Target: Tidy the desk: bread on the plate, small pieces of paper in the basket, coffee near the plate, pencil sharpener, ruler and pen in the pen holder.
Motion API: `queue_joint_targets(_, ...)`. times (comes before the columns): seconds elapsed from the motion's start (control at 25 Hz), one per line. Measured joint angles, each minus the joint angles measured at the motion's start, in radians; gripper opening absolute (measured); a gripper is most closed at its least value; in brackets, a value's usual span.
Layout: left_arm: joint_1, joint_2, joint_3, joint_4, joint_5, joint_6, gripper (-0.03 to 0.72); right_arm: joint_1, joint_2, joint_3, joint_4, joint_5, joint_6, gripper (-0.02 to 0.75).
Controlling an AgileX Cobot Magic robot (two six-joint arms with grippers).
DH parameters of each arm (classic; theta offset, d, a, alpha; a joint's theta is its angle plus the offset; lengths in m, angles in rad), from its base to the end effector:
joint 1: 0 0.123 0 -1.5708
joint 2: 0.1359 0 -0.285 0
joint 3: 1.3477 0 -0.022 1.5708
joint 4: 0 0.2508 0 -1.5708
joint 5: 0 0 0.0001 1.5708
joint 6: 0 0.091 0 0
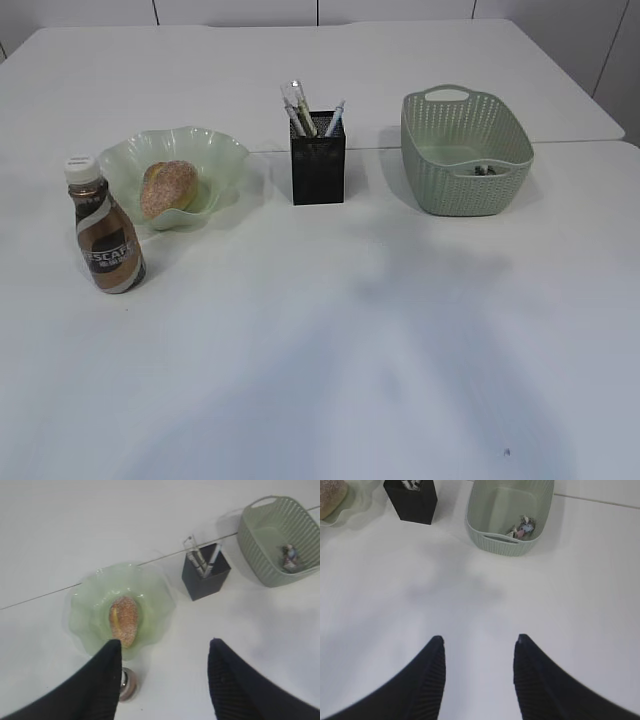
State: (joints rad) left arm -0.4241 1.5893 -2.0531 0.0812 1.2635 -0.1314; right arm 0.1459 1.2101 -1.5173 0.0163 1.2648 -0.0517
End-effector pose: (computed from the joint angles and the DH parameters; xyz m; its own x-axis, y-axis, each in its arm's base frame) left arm 0.2897 -0.1231 0.4953 -0.6298 0.1678 -0.7584 0.2914 0.9561 -0.0305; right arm 0.2156 0.0331 0.4479 -0.7484 -0.1572 -0.6444 -0.1905 0.9815 -0.0183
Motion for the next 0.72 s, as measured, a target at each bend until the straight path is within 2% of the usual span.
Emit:
queue_joint_targets(0.12, 0.0, -0.072, 0.075, -0.042, 0.0, -0.002, 0.36, 0.0, -0.071, 0.052, 0.002, 0.0, 0.018, 0.365)
queue_joint_targets(0.44, 0.0, -0.385, 0.423, -0.06, 0.0, -0.003, 0.347, 0.0, -0.258, 0.193, 0.005, 0.0, 0.052, 0.366)
queue_joint_targets(0.52, 0.0, -0.475, 0.489, -0.072, 0.0, 0.002, 0.362, 0.0, -0.292, 0.232, 0.005, 0.0, 0.059, 0.366)
queue_joint_targets(0.72, 0.0, -0.693, 0.624, -0.089, 0.002, 0.016, 0.455, 0.0, -0.414, 0.352, 0.008, 0.0, 0.086, 0.366)
